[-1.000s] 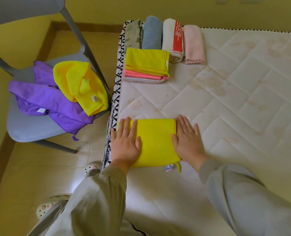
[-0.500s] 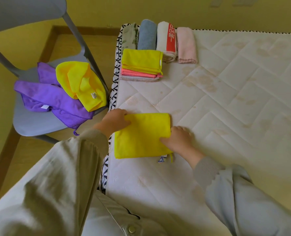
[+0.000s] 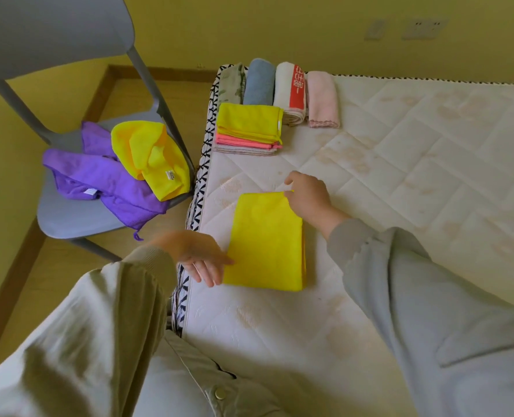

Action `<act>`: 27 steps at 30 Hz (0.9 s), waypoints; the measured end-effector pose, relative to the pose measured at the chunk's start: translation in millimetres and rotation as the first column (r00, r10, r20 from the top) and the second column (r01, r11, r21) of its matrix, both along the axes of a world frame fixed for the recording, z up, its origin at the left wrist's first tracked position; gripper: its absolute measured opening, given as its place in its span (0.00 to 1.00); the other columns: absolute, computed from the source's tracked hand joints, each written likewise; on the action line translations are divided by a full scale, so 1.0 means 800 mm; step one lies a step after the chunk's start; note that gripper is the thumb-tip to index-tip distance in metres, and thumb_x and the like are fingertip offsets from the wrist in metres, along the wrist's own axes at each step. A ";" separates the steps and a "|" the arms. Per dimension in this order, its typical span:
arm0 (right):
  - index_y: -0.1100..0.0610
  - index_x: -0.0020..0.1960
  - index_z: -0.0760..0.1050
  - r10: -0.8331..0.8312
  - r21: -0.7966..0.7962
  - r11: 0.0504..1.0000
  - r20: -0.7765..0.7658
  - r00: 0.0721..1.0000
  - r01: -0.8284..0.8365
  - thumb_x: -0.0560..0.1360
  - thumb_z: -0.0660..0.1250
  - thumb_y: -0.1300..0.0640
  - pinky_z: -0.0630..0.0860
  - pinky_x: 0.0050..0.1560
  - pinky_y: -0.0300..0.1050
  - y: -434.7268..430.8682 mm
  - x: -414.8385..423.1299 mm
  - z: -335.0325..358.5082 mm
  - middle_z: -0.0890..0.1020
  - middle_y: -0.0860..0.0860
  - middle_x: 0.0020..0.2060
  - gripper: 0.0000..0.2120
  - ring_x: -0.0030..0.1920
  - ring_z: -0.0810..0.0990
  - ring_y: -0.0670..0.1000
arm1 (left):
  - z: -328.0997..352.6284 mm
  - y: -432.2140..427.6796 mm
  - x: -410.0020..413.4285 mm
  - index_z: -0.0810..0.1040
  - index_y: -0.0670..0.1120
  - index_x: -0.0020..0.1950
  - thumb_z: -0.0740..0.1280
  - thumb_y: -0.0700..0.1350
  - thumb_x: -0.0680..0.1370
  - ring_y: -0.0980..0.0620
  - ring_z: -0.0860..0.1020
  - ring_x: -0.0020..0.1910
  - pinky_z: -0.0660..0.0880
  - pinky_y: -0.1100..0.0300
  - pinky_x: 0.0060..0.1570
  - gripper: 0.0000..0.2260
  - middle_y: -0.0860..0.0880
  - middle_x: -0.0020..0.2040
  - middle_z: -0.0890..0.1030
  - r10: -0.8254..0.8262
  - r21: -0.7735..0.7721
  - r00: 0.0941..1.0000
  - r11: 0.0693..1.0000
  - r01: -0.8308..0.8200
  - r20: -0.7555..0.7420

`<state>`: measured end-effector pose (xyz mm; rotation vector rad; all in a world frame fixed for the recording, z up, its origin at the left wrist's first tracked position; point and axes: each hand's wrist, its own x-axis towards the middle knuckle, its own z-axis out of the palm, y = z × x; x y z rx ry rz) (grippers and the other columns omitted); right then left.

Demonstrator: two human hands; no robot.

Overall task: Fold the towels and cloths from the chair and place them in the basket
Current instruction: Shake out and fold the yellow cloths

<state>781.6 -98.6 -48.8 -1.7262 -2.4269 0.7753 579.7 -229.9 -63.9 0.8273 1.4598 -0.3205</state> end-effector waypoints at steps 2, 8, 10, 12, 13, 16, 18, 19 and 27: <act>0.59 0.61 0.73 -0.005 0.167 0.986 -0.031 0.999 0.010 0.78 0.62 0.58 0.68 0.57 0.49 -0.012 0.001 -0.008 0.77 0.57 0.58 0.12 0.59 0.73 0.59 | -0.005 0.000 0.008 0.75 0.46 0.43 0.57 0.54 0.81 0.54 0.78 0.35 0.74 0.64 0.37 0.15 0.50 0.39 0.81 -0.004 0.028 0.994 1.000 0.008 -0.113; 0.64 0.48 0.76 -0.494 -0.083 0.870 -0.152 0.856 0.487 0.77 0.61 0.53 0.68 0.40 0.46 -0.054 0.046 -0.067 0.80 0.60 0.44 0.14 0.50 0.78 0.62 | -0.028 0.016 0.025 0.73 0.40 0.38 0.55 0.44 0.82 0.51 0.67 0.27 0.69 0.62 0.33 0.16 0.47 0.30 0.69 0.312 0.266 0.927 0.930 -0.253 -0.210; 0.67 0.42 0.77 -0.575 -0.287 0.800 -0.118 0.810 0.526 0.77 0.62 0.49 0.64 0.34 0.44 -0.061 0.057 -0.074 0.79 0.61 0.37 0.20 0.44 0.79 0.62 | -0.033 0.022 0.031 0.69 0.43 0.33 0.59 0.47 0.81 0.51 0.67 0.25 0.66 0.62 0.28 0.17 0.46 0.30 0.71 0.420 0.330 0.891 0.877 -0.350 -0.172; 0.67 0.41 0.78 -0.641 -0.431 0.722 -0.122 0.758 0.541 0.76 0.65 0.48 0.64 0.30 0.44 -0.055 0.059 -0.071 0.79 0.61 0.35 0.21 0.34 0.76 0.58 | -0.040 0.024 0.035 0.70 0.41 0.33 0.65 0.46 0.79 0.50 0.68 0.26 0.66 0.62 0.27 0.16 0.45 0.30 0.72 0.550 0.400 0.825 0.791 -0.463 -0.133; 0.65 0.40 0.78 -0.675 -0.518 0.667 -0.116 0.729 0.535 0.74 0.66 0.47 0.64 0.27 0.42 -0.050 0.060 -0.070 0.80 0.59 0.35 0.19 0.29 0.73 0.54 | -0.044 0.025 0.036 0.69 0.41 0.34 0.67 0.45 0.78 0.50 0.69 0.25 0.67 0.61 0.29 0.15 0.44 0.30 0.72 0.614 0.389 0.784 0.747 -0.539 -0.093; 0.61 0.39 0.74 -0.720 -0.730 0.524 -0.104 0.687 0.438 0.73 0.70 0.53 0.60 0.21 0.36 -0.038 0.061 -0.066 0.74 0.54 0.30 0.11 0.25 0.65 0.48 | -0.047 0.030 0.041 0.70 0.41 0.40 0.70 0.41 0.76 0.53 0.74 0.19 0.71 0.61 0.31 0.11 0.45 0.33 0.72 0.772 0.282 0.635 0.601 -0.748 0.036; 0.59 0.39 0.73 -0.707 -0.788 0.486 -0.102 0.700 0.377 0.73 0.71 0.59 0.61 0.19 0.36 -0.033 0.060 -0.065 0.71 0.53 0.29 0.08 0.25 0.65 0.47 | -0.042 0.034 0.045 0.72 0.39 0.50 0.69 0.37 0.76 0.56 0.74 0.16 0.72 0.64 0.26 0.07 0.44 0.36 0.73 0.846 0.175 0.516 0.492 -0.853 0.138; 0.59 0.40 0.73 -0.702 -0.816 0.464 -0.101 0.705 0.345 0.74 0.70 0.61 0.62 0.18 0.35 -0.031 0.058 -0.064 0.71 0.52 0.30 0.07 0.25 0.66 0.46 | -0.039 0.035 0.047 0.72 0.38 0.56 0.68 0.35 0.77 0.55 0.75 0.17 0.72 0.65 0.23 0.09 0.44 0.37 0.74 0.870 0.132 0.462 0.445 -0.886 0.174; 0.62 0.43 0.70 -0.769 -0.909 0.282 -0.023 0.639 0.307 0.77 0.61 0.70 0.66 0.17 0.30 -0.027 0.042 -0.073 0.74 0.54 0.28 0.06 0.17 0.73 0.42 | -0.041 0.039 0.054 0.65 0.40 0.53 0.65 0.33 0.77 0.49 0.79 0.32 0.76 0.62 0.26 0.09 0.42 0.44 0.76 0.899 0.008 0.388 0.394 -0.919 0.202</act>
